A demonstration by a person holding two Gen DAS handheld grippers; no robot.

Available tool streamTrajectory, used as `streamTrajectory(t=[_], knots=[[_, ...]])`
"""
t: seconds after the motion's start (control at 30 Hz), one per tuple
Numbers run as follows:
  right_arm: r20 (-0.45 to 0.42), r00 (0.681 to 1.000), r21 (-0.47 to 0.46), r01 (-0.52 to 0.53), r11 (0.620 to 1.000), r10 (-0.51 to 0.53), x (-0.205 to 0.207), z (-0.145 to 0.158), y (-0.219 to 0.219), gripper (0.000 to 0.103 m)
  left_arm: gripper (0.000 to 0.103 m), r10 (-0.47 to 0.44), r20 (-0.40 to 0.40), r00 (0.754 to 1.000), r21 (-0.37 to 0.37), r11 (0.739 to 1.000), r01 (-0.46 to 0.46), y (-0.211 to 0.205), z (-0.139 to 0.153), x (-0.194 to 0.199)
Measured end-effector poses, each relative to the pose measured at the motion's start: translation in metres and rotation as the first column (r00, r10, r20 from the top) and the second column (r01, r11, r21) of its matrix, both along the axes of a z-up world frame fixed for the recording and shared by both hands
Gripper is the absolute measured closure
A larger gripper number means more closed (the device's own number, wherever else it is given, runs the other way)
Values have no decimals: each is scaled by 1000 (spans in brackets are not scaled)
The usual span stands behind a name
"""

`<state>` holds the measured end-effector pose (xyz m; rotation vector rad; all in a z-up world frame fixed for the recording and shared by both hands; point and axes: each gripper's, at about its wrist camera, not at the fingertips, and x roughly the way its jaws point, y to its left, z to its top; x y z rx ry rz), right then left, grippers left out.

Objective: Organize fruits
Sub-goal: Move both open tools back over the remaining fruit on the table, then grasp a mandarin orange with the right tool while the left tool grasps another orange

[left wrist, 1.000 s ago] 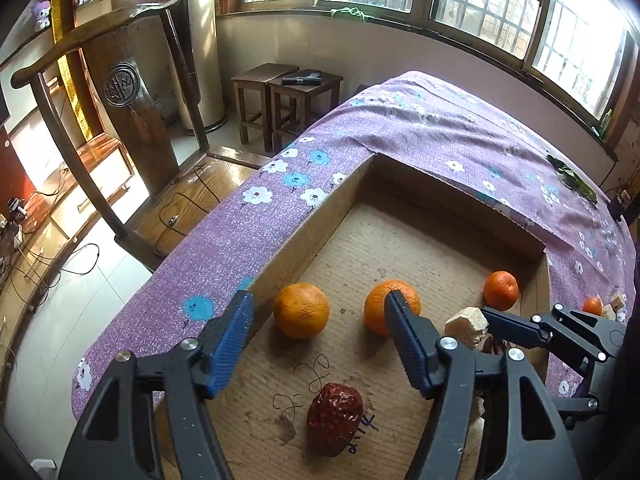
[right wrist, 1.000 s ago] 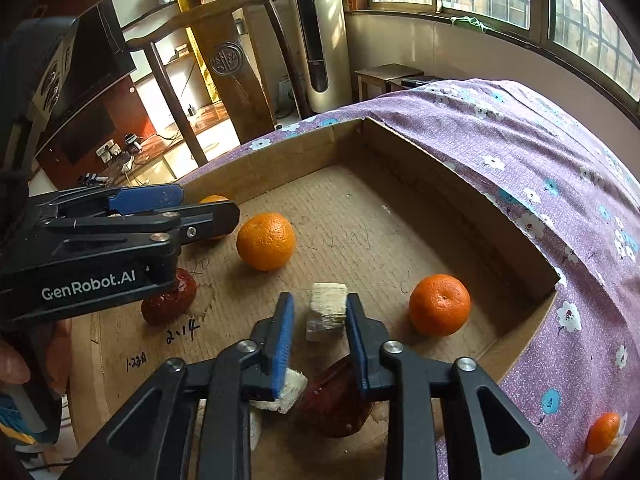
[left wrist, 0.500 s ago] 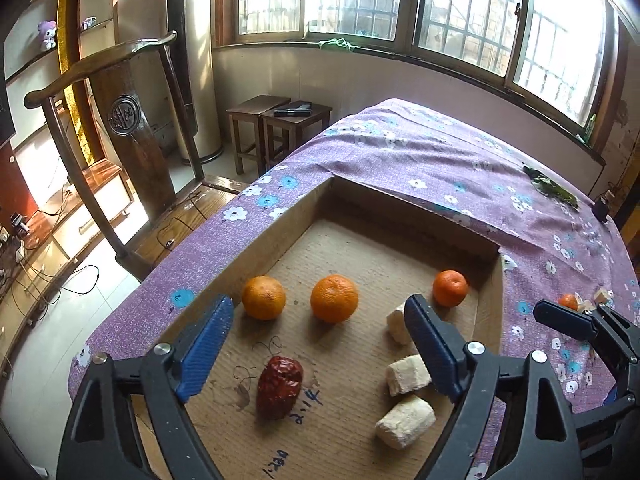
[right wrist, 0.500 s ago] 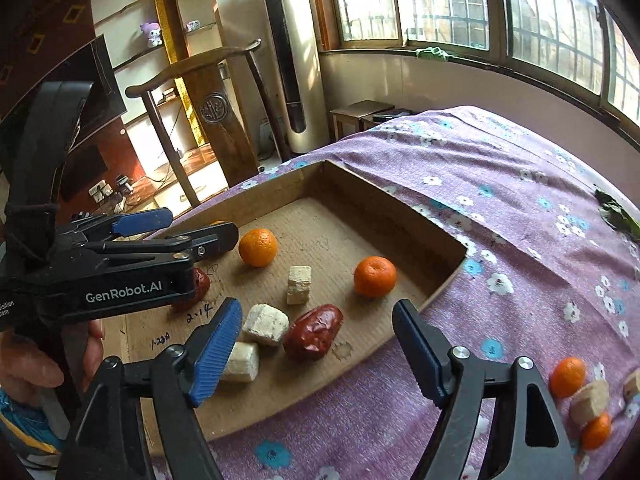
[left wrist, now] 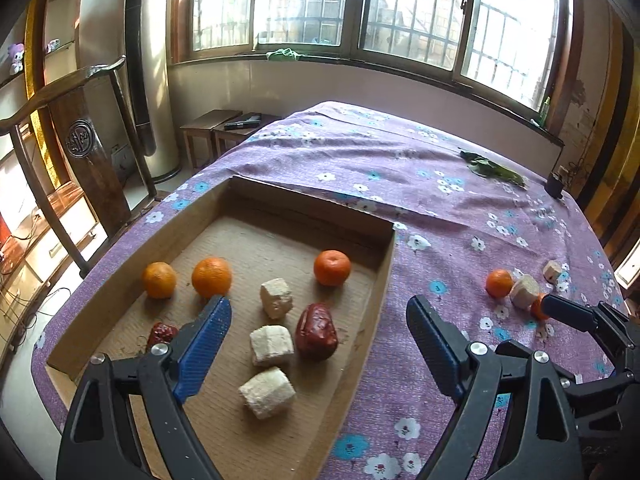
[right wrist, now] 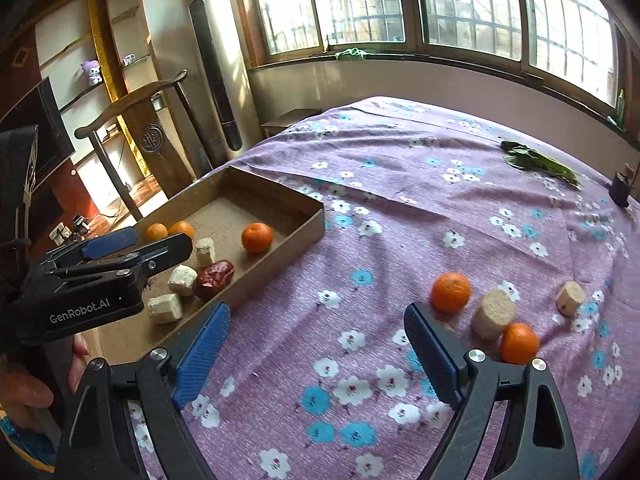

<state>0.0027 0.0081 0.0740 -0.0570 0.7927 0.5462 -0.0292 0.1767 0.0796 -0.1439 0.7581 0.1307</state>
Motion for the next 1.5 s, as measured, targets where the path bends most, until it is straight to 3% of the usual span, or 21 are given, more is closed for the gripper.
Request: streamTrajectory(t=[0.3, 0.57, 0.83, 1.0, 1.07, 1.23, 1.4, 1.47, 1.5], knots=[[11, 997, 25, 77, 997, -78, -16, 3, -54, 9, 14, -76, -11, 997, -10, 997, 75, -43, -2, 3], [-33, 986, 86, 163, 983, -161, -22, -3, -103, 9, 14, -156, -37, 987, -25, 988, 155, -71, -9, 5], [-17, 973, 29, 229, 973, -228, -20, -11, -135, 8, 14, -208, -62, 976, -39, 978, 206, -94, -16, 13], [-8, 979, 4, 202, 979, -202, -11, -19, -139, 9, 14, -247, -68, 967, -10, 969, 246, -112, -18, 17], [8, 983, -15, 184, 983, -184, -6, -20, -136, 12, 14, -261, -70, 963, 0, 965, 261, -119, -17, 21], [-10, 990, -46, 143, 989, -143, 17, -29, -130, 36, 14, -293, -77, 953, -12, 956, 293, -127, -18, 34], [-60, 991, -41, 118, 992, -120, 40, -41, -130, 41, 14, -313, -106, 944, -34, 950, 311, -131, -25, 51], [-73, 991, -33, 112, 993, -114, 48, -45, -129, 46, 14, -312, -113, 943, -36, 950, 310, -134, -29, 58], [-82, 991, -30, 104, 994, -106, 51, -48, -129, 55, 14, -311, -117, 943, -38, 950, 309, -136, -31, 61]])
